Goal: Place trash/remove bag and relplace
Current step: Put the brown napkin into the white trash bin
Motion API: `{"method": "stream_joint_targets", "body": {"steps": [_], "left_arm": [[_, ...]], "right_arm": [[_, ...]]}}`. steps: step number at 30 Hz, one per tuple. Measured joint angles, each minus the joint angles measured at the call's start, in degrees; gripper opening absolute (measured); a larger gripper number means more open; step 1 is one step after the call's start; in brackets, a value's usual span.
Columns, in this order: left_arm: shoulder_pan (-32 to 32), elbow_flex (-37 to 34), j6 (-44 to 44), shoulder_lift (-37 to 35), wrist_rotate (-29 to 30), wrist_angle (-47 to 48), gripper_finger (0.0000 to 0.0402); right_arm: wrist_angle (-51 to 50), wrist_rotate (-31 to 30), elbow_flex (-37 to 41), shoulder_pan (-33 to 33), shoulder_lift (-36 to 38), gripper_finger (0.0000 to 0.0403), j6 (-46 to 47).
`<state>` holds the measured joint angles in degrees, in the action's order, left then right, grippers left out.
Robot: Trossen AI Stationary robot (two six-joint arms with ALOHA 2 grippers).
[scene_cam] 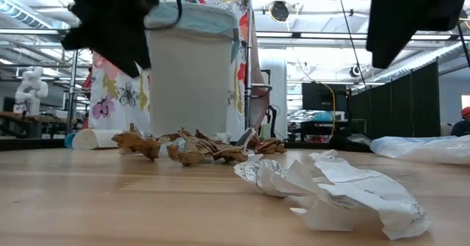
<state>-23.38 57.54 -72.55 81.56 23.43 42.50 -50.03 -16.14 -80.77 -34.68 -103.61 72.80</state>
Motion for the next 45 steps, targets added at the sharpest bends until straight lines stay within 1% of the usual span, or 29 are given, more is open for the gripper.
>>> {"method": "stream_joint_targets", "body": {"steps": [2, 6, 12, 17, 19, 22, 23, 28, 31, 35, 37, 41, 45], "left_arm": [[1.1, 0.0, -0.2, 2.0, -1.2, 0.3, 0.0132], [4.0, 0.0, 2.3, 5.6, -6.2, -2.0, 0.0132], [6.8, 0.0, 3.1, 12.1, -12.3, -3.3, 0.0132], [7.7, 0.0, 9.0, 18.1, -17.8, -8.1, 0.0128], [7.8, 0.1, 10.2, 19.7, -19.1, -9.3, 0.0106], [7.8, 0.3, 12.5, 20.6, -21.3, -11.2, 0.0030], [7.7, 0.3, 13.1, 20.6, -21.7, -11.9, 0.0017], [5.9, 2.2, 14.1, 17.9, -22.5, -11.3, 0.0004], [4.0, 4.4, 14.5, 13.7, -21.2, -11.1, 0.0003], [2.0, 8.1, 14.6, 8.4, -16.3, -6.8, 0.0002], [1.5, 10.7, 15.1, 5.3, -13.3, -3.5, 0.0002], [2.0, 17.1, 20.3, -0.8, -7.5, 2.4, 0.0001], [4.8, 24.6, 28.5, -5.4, 0.3, 7.4, 0.0001]], "right_arm": [[1.3, 0.0, 0.0, 0.0, 0.0, 0.0141, 0.0], [2.3, 0.0, 0.0, -0.2, 0.0, 0.0141, 0.0], [2.4, 0.0, 0.0, -1.1, 0.0, 0.0141, 1.4], [2.8, 0.0, 0.0, -1.7, 0.0, 0.0141, 1.9], [2.8, 0.0, 0.0, -1.8, 0.0, 0.0141, 2.8], [2.9, 0.0, 0.0, -1.9, 0.0, 0.0141, 3.4], [3.1, 0.0, 0.0, -1.8, 0.0, 0.0141, 3.5], [3.5, 0.0, 0.0, -1.8, 0.0, 0.0141, 3.5], [3.5, -0.2, 0.0, -1.8, 0.0, 0.0141, 3.5], [3.5, -0.6, 0.0, -1.7, 0.0, 0.0141, 3.3], [3.6, -1.7, 0.0, -1.5, 0.0, 0.0141, 3.5], [3.6, -3.8, 0.0, -0.9, 0.0, 0.0141, 4.4], [3.8, -4.4, 0.0, 0.2, 0.0, 0.0141, 4.9]]}}
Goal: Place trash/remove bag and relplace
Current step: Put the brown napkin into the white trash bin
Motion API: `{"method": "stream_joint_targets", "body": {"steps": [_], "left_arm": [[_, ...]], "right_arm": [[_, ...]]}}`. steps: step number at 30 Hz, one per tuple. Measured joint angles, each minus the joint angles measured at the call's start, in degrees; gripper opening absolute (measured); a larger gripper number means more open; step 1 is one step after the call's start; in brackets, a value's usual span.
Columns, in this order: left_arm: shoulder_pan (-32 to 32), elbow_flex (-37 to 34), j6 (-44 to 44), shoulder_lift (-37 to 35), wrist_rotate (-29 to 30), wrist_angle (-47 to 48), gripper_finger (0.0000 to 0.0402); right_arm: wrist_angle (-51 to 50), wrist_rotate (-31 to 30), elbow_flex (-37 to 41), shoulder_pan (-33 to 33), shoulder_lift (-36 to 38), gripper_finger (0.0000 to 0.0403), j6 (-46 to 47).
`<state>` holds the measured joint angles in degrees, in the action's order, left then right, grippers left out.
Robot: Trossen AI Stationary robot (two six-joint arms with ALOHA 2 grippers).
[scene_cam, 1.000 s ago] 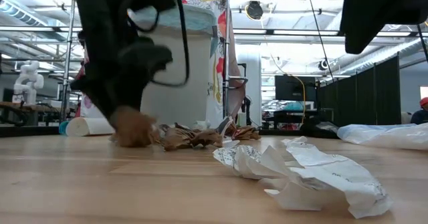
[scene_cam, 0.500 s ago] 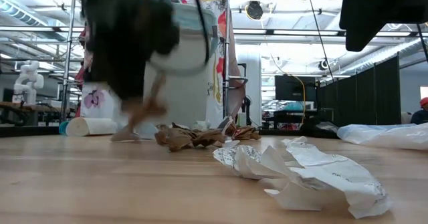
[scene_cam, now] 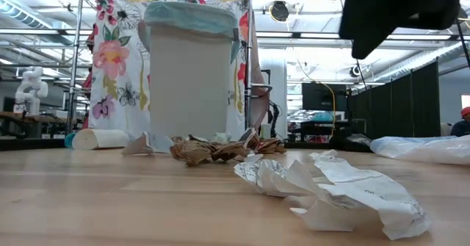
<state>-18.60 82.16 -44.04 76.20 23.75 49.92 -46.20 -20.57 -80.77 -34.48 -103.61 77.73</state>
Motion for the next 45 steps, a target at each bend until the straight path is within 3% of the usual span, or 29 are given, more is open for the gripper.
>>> {"method": "stream_joint_targets", "body": {"steps": [3, 7, 14, 20, 25, 30, 35, 41, 45], "left_arm": [[5.1, 5.1, 8.3, -2.3, 4.1, 3.5, 0.0001], [15.9, 9.4, 17.0, -3.1, 4.4, 6.8, 0.0000], [34.7, 10.3, 27.7, -2.4, -7.1, 7.6, 0.0010], [41.3, 10.3, 36.9, 0.3, -12.7, 6.9, 0.0065], [46.0, 10.3, 39.3, 3.1, -14.6, 5.6, 0.0133], [48.4, 10.3, 41.9, 5.0, -14.8, 5.7, 0.0191], [47.3, 10.3, 39.0, 5.0, -15.9, 7.7, 0.0209], [43.0, 10.3, 37.8, 1.8, -35.6, 5.8, 0.0210], [37.1, 10.3, 35.4, 0.0, -36.9, 6.5, 0.0210]], "right_arm": [[0.9, -0.3, 0.0, 1.2, 0.0, 0.0141, 1.5], [1.9, -0.4, 0.0, 2.9, 0.0, 0.0141, 2.6], [3.6, -0.4, 0.0, 5.8, 0.0, 0.0141, 3.7], [3.9, -0.4, 0.0, 7.5, 0.0, 0.0141, 6.0], [4.1, -0.5, 0.0, 8.7, 0.0, 0.0141, 7.1], [4.7, -0.9, 0.0, 9.5, 0.0, 0.0141, 7.1], [4.7, -2.3, 0.0, 9.7, 0.0, 0.0141, 7.1], [4.6, -2.0, 0.0, 9.3, 0.0, 0.0141, 4.7], [3.9, -1.9, 0.0, 8.4, 0.0, 0.0141, 3.5]]}}
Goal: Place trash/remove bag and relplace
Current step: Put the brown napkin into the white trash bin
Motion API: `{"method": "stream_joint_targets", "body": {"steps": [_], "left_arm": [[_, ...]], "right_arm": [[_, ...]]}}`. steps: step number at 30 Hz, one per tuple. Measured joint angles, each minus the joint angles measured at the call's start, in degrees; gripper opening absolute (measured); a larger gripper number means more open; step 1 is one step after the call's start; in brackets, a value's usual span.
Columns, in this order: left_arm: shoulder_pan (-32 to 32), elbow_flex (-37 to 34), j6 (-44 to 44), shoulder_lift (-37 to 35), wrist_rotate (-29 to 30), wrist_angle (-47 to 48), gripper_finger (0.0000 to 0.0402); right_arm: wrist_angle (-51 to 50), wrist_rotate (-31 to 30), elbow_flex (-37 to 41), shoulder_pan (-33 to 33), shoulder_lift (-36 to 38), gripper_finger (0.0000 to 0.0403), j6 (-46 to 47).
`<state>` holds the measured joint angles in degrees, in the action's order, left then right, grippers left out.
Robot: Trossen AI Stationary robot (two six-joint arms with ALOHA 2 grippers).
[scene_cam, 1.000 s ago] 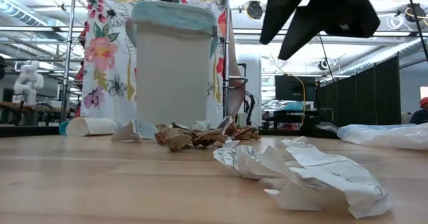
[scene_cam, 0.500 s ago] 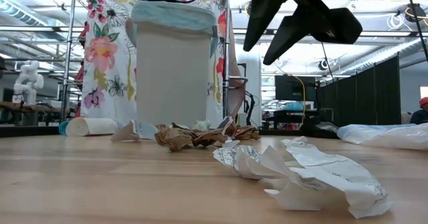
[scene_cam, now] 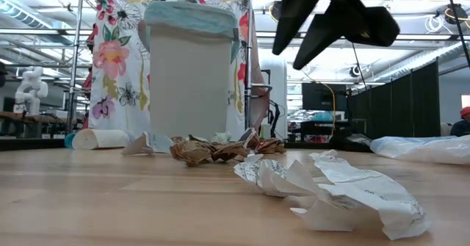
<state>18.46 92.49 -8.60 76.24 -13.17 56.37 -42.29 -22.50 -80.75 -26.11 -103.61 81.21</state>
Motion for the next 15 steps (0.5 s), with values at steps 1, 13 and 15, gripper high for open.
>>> {"method": "stream_joint_targets", "body": {"steps": [1, 13, 15], "left_arm": [[-2.2, 0.0, -0.2, -0.1, 0.8, 0.6, 0.0210], [-24.9, -13.8, -26.6, 0.6, 14.4, -5.8, 0.0210], [-27.2, -18.2, -31.4, 0.7, 14.4, -8.9, 0.0210]], "right_arm": [[-0.5, 0.0, 0.0, -0.3, 0.0, 0.0141, -0.3], [-4.6, 0.3, 0.0, -4.9, 0.0, 0.0141, -2.9], [-4.6, 0.4, 0.0, -6.0, 0.0, 0.0141, -3.1]]}}
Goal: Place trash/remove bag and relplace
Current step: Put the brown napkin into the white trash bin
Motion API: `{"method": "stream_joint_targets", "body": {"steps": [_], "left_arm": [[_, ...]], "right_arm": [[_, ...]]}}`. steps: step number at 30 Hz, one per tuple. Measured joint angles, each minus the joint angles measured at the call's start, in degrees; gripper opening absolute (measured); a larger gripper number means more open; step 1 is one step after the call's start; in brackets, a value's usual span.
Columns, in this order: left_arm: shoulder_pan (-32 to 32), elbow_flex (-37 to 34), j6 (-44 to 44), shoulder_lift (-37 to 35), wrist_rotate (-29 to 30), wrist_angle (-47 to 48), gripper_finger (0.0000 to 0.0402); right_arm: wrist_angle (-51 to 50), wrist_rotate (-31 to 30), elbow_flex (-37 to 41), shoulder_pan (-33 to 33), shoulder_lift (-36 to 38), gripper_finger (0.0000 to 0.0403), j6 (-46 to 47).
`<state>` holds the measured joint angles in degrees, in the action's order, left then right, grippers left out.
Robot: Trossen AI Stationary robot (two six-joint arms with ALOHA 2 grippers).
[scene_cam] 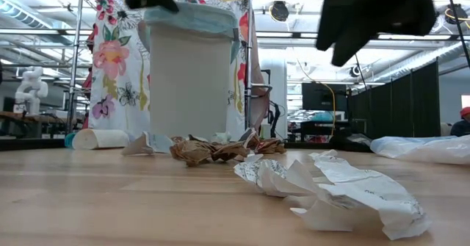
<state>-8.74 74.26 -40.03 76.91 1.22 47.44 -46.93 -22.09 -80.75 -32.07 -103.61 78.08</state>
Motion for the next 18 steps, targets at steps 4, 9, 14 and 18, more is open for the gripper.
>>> {"method": "stream_joint_targets", "body": {"steps": [4, 9, 14, 18], "left_arm": [[-3.2, -7.6, -7.6, 1.4, 0.1, -10.7, 0.0210], [-4.1, -10.1, -8.7, 7.5, -0.4, -16.7, 0.0210], [-2.8, -10.2, -6.1, 16.2, -4.0, -20.6, 0.0210], [-1.7, -10.2, -5.7, 22.5, -4.3, -21.0, 0.0210]], "right_arm": [[0.0, 1.6, 0.0, -2.2, 0.0, 0.0141, -0.7], [-0.3, 2.9, 0.0, -4.4, 0.0, 0.0141, -0.5], [-0.2, 3.0, 0.0, -5.7, 0.0, 0.0141, 0.7], [-0.3, 3.0, 0.0, -6.3, 0.0, 0.0141, 3.5]]}}
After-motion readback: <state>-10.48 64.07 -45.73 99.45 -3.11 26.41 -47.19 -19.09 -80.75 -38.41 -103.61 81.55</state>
